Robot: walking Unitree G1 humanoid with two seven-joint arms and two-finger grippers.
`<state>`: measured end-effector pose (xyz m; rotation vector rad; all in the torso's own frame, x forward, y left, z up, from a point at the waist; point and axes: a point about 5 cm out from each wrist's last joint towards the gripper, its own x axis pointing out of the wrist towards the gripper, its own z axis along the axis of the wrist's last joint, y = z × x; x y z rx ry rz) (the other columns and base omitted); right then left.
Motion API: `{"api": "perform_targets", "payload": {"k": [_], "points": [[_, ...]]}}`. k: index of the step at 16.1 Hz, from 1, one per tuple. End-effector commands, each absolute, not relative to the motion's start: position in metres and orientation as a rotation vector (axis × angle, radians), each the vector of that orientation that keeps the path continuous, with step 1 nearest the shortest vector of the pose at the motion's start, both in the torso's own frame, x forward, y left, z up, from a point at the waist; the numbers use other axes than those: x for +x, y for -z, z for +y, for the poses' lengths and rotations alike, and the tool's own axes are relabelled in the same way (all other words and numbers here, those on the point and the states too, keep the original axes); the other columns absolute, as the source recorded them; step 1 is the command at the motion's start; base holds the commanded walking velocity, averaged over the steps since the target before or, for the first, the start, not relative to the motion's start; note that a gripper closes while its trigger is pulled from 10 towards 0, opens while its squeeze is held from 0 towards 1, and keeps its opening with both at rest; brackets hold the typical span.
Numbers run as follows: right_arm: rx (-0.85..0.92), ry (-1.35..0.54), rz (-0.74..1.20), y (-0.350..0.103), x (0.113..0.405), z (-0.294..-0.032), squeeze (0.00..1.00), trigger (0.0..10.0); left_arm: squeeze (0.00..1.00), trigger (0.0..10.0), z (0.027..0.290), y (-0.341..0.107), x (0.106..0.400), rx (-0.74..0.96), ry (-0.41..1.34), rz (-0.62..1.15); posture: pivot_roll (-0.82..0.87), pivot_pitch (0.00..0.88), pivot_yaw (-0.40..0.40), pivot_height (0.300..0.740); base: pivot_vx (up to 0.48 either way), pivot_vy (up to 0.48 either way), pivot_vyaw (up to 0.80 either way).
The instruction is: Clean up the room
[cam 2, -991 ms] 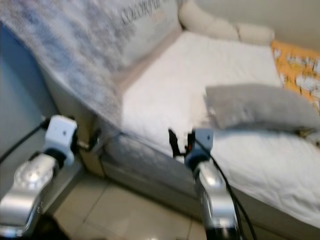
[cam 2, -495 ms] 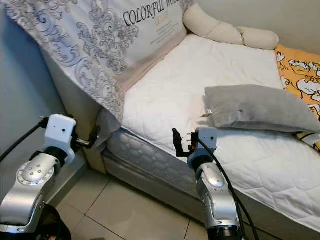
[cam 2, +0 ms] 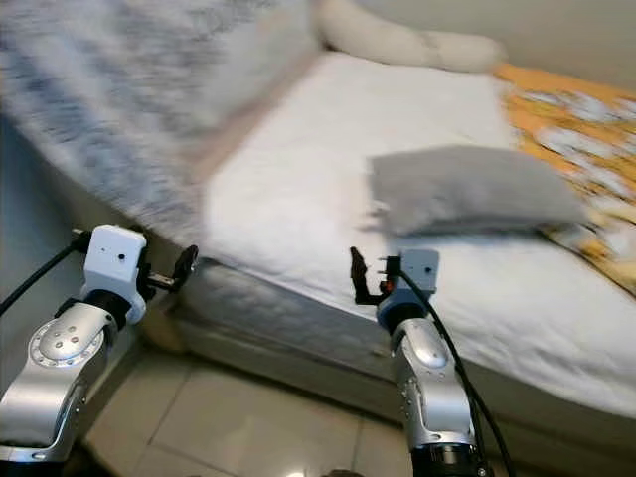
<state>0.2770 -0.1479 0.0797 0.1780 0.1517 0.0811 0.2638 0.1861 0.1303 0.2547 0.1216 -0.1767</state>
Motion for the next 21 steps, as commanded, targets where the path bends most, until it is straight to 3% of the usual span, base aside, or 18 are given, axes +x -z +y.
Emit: {"api": "perform_targets", "payload": {"k": [1,8,12,21], "points": [[0.189,-0.063,0.148,-0.078,0.277,-0.148,0.00,10.0,0.00,10.0,0.187,-0.135,0.265,0.261,0.185,0.102,0.03,0.000,-0.024,0.740,0.000,0.000,-0.77],[0.236,-0.042,0.132,-0.073,0.276,-0.135,0.00,10.0,0.00,10.0,0.201,-0.145,0.264,0.290,0.197,0.102,0.06,0.000,0.035,0.740,0.149,0.000,-0.78],[0.176,-0.069,0.110,-0.081,0.282,-0.140,0.00,10.0,0.00,10.0,0.189,-0.132,0.266,0.195,0.175,0.117,0.03,0.000,0.002,0.740,0.293,0.000,0.00],[0.143,-0.092,0.102,-0.086,0.286,-0.143,0.00,10.0,0.00,10.0,0.181,-0.124,0.270,0.190,0.189,0.126,0.00,0.000,-0.033,0.740,0.295,0.000,0.00]]}}
